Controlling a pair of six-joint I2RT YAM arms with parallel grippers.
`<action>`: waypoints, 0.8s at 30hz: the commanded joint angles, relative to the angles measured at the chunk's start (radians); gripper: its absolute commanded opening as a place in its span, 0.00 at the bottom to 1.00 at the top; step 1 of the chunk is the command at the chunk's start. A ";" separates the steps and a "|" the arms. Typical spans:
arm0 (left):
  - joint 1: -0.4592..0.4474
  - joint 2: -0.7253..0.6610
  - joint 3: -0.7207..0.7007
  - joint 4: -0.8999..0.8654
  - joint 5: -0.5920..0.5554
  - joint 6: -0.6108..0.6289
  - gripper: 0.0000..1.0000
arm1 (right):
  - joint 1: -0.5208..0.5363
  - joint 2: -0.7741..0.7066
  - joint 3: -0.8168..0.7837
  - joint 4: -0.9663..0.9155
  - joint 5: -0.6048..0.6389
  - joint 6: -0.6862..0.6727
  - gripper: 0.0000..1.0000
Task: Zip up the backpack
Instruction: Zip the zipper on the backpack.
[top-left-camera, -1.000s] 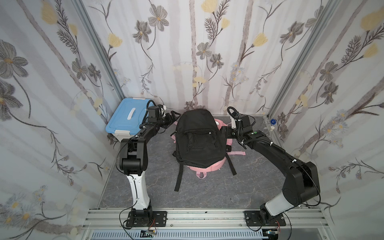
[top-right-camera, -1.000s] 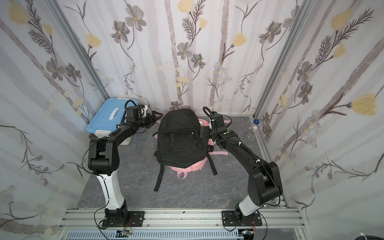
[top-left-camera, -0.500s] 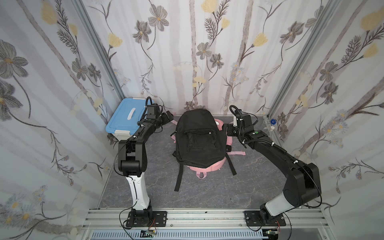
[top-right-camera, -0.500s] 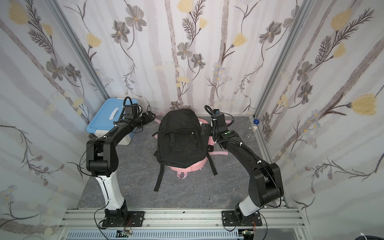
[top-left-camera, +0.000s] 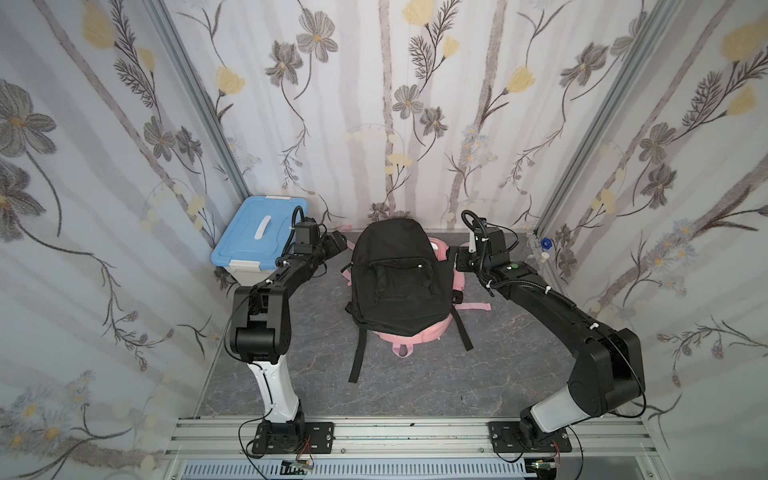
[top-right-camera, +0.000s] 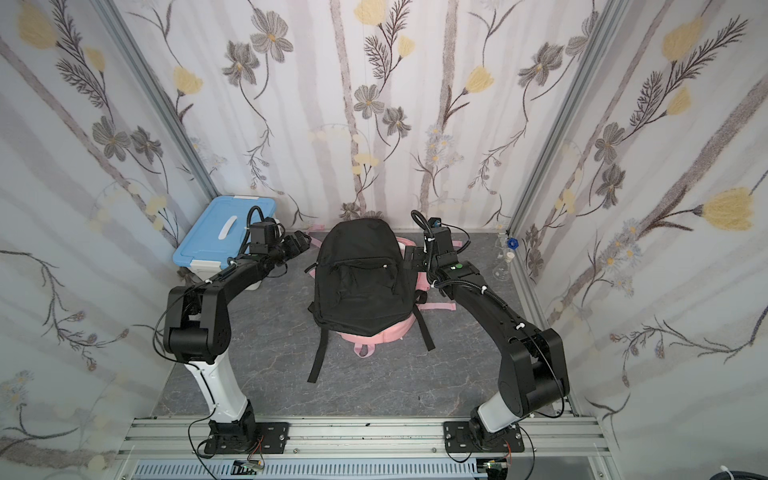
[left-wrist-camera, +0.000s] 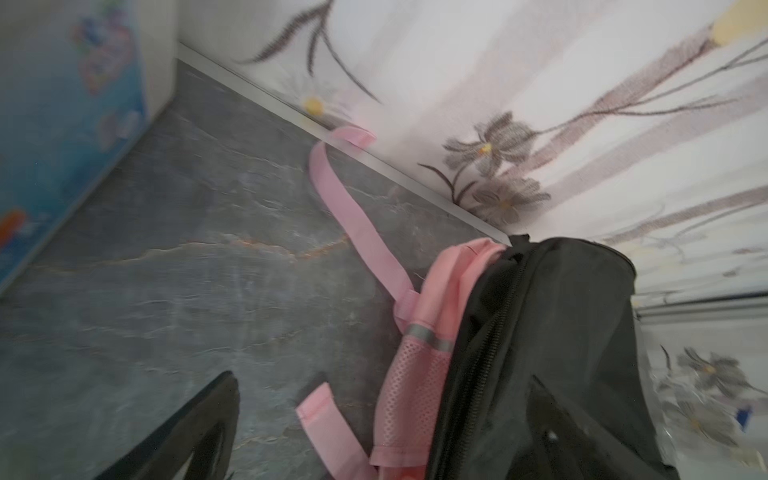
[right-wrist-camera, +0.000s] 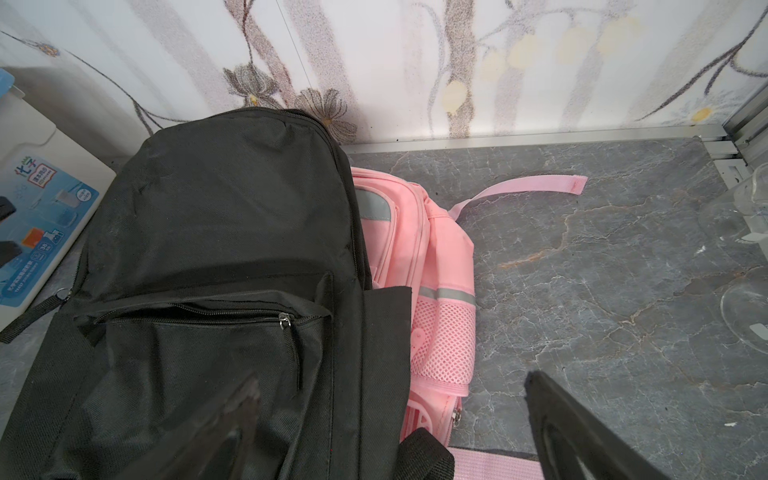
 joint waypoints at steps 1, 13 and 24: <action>0.017 0.068 0.088 0.062 0.179 -0.025 1.00 | 0.001 -0.002 -0.006 0.030 0.000 0.022 1.00; 0.000 0.268 0.255 0.050 0.487 -0.068 0.93 | 0.000 -0.016 -0.033 0.027 -0.004 0.040 1.00; -0.058 0.378 0.380 -0.046 0.606 -0.038 0.67 | 0.000 0.005 -0.042 0.039 -0.027 0.059 1.00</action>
